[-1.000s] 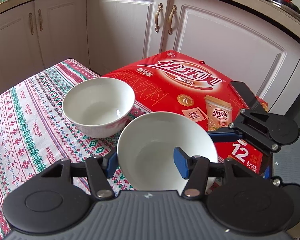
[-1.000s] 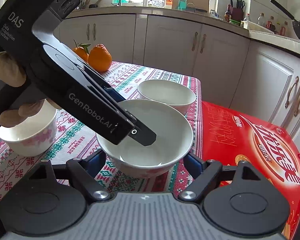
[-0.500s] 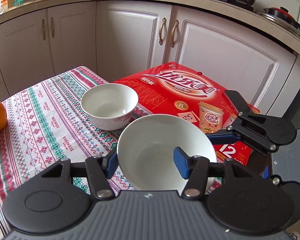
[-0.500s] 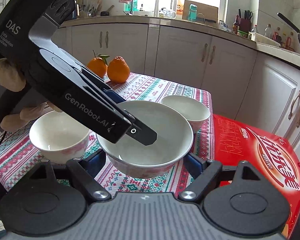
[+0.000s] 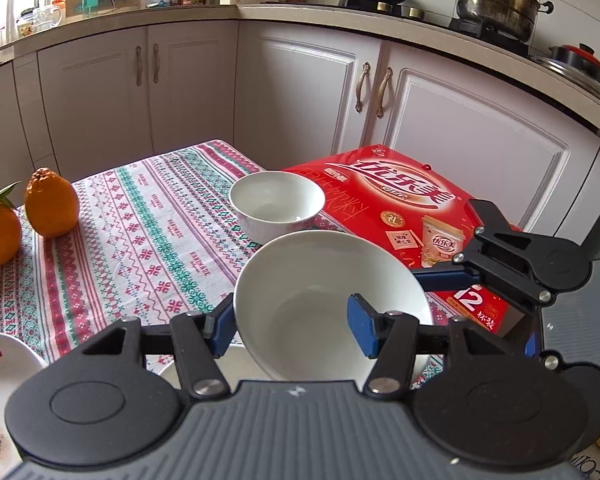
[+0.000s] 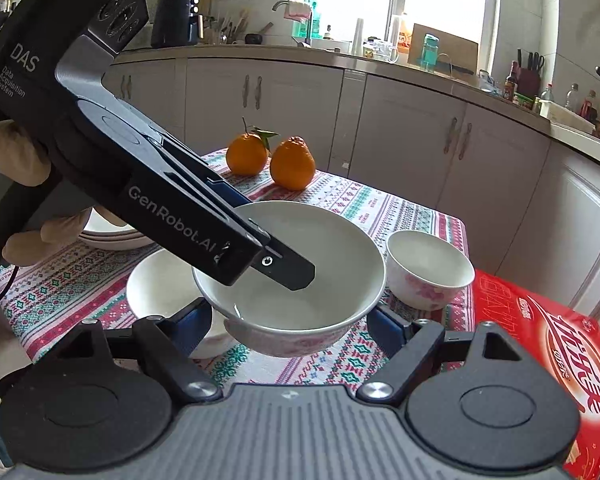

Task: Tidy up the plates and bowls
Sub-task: 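Carry the held bowl and lower it into another white bowl, left gripper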

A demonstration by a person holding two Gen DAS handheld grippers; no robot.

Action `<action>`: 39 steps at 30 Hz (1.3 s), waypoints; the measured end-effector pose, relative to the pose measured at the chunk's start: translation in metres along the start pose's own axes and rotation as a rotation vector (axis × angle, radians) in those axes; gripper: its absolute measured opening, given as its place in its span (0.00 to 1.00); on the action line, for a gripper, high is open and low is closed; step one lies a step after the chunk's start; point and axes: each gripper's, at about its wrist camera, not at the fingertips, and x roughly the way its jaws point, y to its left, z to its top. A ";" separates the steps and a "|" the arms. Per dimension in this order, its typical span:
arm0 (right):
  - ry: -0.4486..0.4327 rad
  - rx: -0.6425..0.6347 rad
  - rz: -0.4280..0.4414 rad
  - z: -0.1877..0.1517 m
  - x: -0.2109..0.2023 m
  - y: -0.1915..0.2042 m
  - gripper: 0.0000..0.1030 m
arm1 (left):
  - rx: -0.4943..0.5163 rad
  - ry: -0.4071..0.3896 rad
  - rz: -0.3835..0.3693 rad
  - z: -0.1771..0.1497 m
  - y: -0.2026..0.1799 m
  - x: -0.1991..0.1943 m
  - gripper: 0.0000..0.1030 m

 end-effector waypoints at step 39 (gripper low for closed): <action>0.101 0.016 0.157 0.009 0.052 0.040 0.85 | -0.140 0.024 0.045 -0.047 0.056 -0.012 0.56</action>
